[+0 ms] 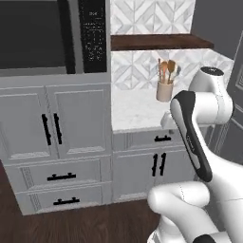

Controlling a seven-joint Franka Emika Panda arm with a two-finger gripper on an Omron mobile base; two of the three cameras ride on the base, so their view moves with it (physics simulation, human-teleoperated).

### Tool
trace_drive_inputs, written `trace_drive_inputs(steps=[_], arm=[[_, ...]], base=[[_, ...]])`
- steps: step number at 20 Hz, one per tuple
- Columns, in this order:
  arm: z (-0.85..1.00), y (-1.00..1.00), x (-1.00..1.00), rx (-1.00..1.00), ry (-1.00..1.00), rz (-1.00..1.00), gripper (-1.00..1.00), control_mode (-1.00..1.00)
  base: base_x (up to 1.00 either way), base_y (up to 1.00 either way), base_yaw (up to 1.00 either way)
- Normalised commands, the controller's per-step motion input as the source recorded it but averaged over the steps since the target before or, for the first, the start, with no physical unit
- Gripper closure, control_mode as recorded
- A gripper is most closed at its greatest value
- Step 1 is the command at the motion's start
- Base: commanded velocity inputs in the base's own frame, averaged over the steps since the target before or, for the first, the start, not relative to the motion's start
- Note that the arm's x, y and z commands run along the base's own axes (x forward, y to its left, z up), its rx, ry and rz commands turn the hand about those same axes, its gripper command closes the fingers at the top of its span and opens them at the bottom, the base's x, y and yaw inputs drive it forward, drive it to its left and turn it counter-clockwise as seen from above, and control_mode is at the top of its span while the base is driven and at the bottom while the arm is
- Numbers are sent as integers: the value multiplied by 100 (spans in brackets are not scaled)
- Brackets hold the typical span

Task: Grab a lemon wedge from the fridge and one ice cube from the ice bowl, and put them in the glass of lemonade.

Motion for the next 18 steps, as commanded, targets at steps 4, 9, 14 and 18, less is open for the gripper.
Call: trace_drive_inputs(steps=[4, 9, 14, 18], arm=[[0, 0, 0, 0, 0, 0, -100, 100], [0, 0, 0, 0, 0, 0, -100, 100], [0, 0, 0, 0, 0, 0, -100, 100], [0, 0, 0, 0, 0, 0, -100, 100]], base=[[7, 22, 81], [21, 4, 97], [28, 0, 99], [39, 0, 95]])
